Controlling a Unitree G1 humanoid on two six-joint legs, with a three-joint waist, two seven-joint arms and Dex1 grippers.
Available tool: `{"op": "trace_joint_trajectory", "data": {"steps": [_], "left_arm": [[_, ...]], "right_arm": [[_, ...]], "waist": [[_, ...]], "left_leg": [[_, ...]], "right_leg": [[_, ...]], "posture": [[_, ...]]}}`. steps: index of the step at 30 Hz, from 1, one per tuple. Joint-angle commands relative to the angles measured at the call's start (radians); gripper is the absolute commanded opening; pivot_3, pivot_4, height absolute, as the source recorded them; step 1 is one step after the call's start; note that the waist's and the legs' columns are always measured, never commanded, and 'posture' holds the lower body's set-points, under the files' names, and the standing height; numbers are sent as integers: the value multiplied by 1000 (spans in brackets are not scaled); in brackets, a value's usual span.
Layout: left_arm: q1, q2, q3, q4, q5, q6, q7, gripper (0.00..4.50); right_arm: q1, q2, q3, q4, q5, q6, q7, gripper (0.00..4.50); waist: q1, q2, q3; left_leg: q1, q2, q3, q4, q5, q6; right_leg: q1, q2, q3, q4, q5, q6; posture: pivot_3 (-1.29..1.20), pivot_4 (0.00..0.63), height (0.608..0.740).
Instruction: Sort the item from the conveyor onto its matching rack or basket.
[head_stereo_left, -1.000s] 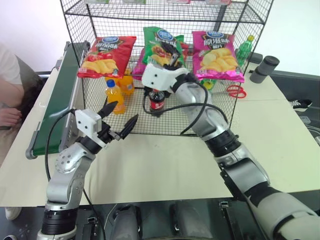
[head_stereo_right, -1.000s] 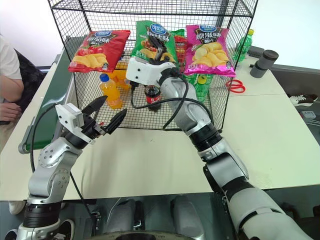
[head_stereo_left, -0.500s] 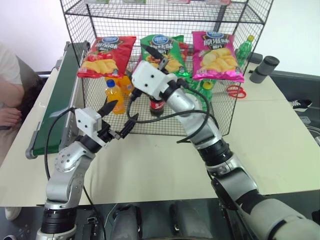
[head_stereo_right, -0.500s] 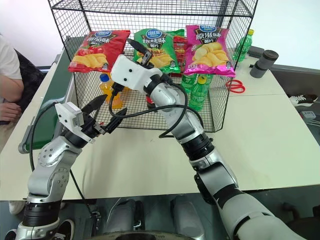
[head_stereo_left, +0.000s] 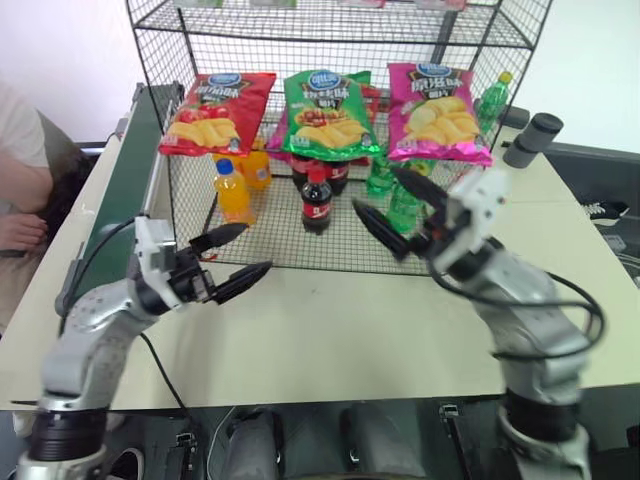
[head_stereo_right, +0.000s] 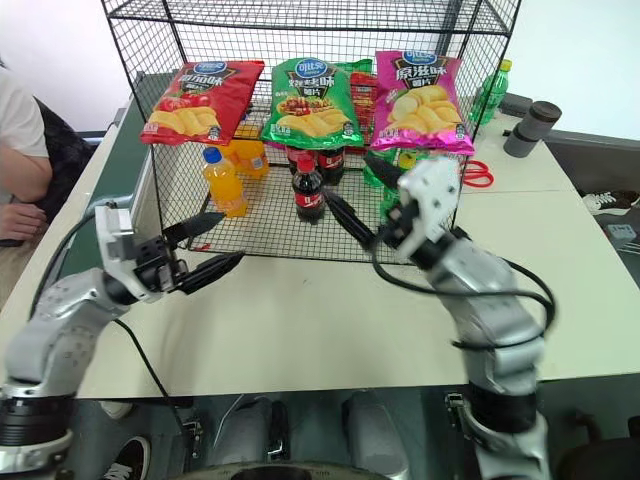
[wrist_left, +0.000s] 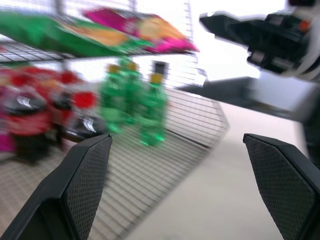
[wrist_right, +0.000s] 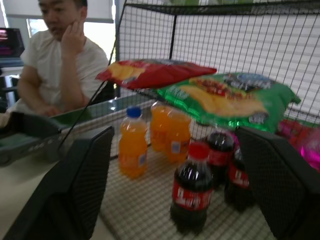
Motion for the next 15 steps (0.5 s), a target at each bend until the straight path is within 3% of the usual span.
{"op": "trace_joint_trajectory", "data": {"steps": [1,7,15], "left_arm": [[-22,60,49,65,-54,60,-93,4500],[-58,107,27,177,140,24,20,4500],[-112,102,19,272,179,13,-22,4500]], "right_arm": [[145,-90,-128,-104,145,13,93,4270],[476,-211,-327,-35,96,-126,271,4270],[557,-213,-329,49,39,-237,292,4270]], "waist": [[2,0,0],[15,0,0],[21,-1,-1]], "left_leg": [[0,0,0,0,0,0],[0,-2,1,1,-1,2],[0,-2,0,2,-1,2]], "right_leg": [[0,0,0,0,0,0],[2,1,0,-3,0,0],[2,1,0,-3,0,1]], "posture": [[0,150,740],[0,150,740],[0,150,740]]}}
